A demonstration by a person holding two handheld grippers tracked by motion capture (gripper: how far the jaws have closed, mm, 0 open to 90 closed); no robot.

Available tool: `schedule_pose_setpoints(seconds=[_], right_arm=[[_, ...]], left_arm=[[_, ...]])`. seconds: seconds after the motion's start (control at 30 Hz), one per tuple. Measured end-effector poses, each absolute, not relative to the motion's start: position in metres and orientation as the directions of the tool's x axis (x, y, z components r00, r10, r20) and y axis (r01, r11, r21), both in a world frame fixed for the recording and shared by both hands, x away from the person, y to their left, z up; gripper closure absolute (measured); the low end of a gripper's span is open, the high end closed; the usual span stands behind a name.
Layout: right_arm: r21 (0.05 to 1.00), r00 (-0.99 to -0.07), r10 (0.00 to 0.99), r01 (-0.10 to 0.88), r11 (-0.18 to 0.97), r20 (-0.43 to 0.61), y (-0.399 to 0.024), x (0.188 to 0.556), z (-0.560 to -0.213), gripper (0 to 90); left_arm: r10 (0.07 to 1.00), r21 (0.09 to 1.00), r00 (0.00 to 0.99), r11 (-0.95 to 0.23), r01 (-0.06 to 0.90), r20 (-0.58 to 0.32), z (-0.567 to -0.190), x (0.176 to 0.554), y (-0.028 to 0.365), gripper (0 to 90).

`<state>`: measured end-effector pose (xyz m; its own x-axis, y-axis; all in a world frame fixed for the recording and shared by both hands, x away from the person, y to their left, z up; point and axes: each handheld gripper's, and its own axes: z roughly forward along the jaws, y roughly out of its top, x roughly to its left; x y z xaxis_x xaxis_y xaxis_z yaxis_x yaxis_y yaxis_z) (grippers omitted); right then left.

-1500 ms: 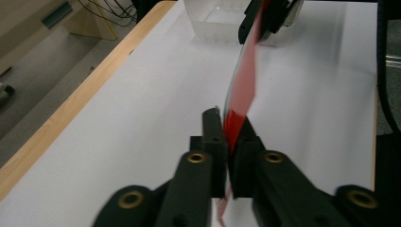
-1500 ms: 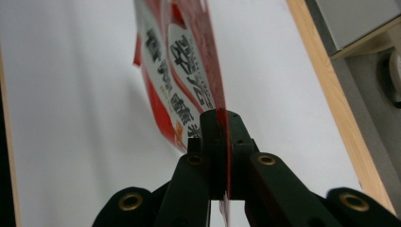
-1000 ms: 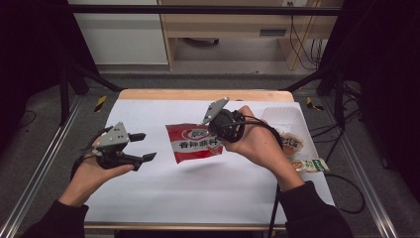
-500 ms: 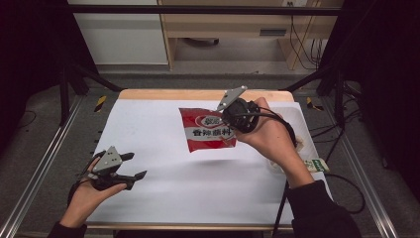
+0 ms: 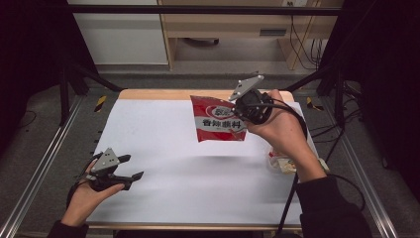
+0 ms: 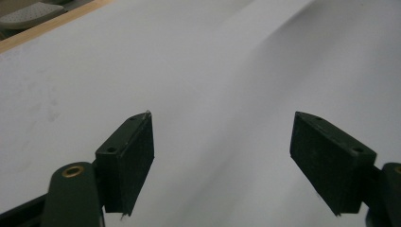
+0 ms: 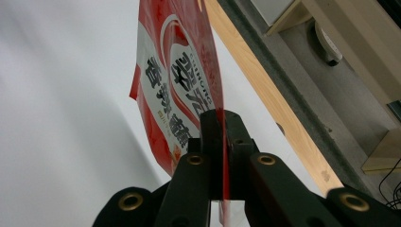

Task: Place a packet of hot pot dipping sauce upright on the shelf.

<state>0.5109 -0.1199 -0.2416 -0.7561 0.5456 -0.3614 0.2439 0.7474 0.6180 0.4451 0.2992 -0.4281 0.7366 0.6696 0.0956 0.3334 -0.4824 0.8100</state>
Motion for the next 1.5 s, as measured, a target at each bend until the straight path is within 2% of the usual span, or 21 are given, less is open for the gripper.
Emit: schedule_pose_setpoints(seconds=[0.5,0.77,1.07,1.5], right_arm=[[0.638,-0.699,0.63,0.322,0.699,-0.338,-0.159,0.544,-0.228,89.9],[0.658,-0.674,0.668,0.352,0.666,-0.316,-0.181,0.562,-0.229,89.9],[0.685,-0.64,0.711,0.379,0.622,-0.291,-0.205,0.565,-0.23,89.9],[0.693,-0.6,0.753,0.421,0.584,-0.27,-0.23,0.576,-0.237,89.9]], left_arm=[[0.693,0.803,0.713,-0.482,0.351,0.104,-0.435,0.44,0.304,21.9],[0.719,0.81,0.69,-0.451,0.376,0.08,-0.439,0.44,0.309,16.6],[0.73,0.805,0.68,-0.443,0.396,0.067,-0.445,0.441,0.308,12.0],[0.731,0.803,0.68,-0.439,0.403,0.058,-0.448,0.442,0.311,11.7]])
